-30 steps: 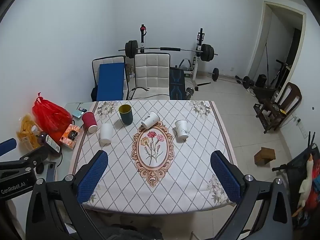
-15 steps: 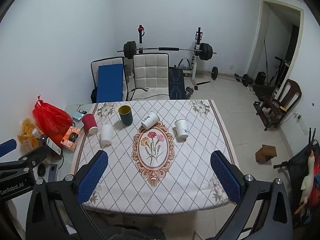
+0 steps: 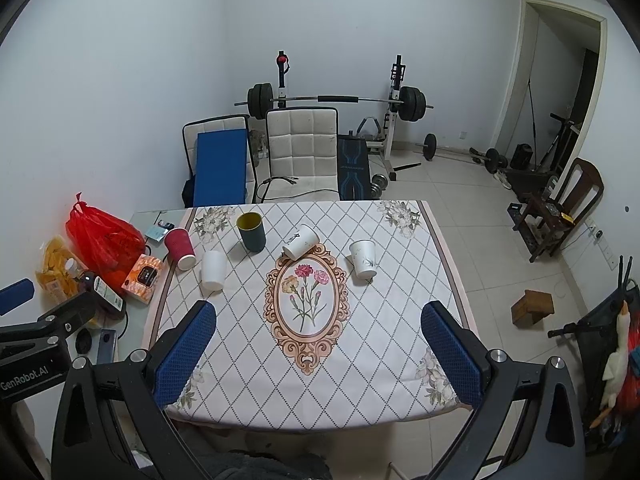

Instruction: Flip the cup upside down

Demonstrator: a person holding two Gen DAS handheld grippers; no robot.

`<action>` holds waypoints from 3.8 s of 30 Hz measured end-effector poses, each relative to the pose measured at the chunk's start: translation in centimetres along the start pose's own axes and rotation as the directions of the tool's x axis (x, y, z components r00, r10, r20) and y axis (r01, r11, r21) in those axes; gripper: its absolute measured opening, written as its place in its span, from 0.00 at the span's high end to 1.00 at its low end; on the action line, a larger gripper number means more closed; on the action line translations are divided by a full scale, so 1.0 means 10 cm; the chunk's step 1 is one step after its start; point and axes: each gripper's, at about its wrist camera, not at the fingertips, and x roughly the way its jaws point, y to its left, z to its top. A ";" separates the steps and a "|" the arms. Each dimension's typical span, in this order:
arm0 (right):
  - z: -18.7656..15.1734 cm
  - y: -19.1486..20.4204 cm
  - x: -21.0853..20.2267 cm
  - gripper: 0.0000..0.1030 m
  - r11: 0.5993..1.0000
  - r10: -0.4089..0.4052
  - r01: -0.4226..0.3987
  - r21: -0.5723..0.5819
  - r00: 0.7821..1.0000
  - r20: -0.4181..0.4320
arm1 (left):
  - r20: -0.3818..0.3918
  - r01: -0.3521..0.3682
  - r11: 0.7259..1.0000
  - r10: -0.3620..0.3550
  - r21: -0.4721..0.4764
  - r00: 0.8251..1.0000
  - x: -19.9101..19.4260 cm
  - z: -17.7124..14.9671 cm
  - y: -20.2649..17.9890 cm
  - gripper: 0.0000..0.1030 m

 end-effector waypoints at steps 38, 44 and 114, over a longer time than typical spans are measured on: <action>0.04 0.01 -0.13 0.00 1.000 0.006 -0.005 -0.013 1.000 0.025 | 0.016 0.003 1.000 -0.003 -0.009 1.000 -0.05 -0.02 0.00 0.00; 0.05 0.01 -0.14 0.00 1.000 0.008 -0.008 -0.011 1.000 0.026 | 0.017 0.003 1.000 -0.003 -0.011 1.000 -0.06 0.00 0.01 0.00; 0.05 1.22 5.30 0.00 0.999 -0.030 0.003 -0.051 0.840 -0.541 | -0.469 -0.258 0.957 0.168 -0.135 0.867 4.91 1.07 1.44 0.00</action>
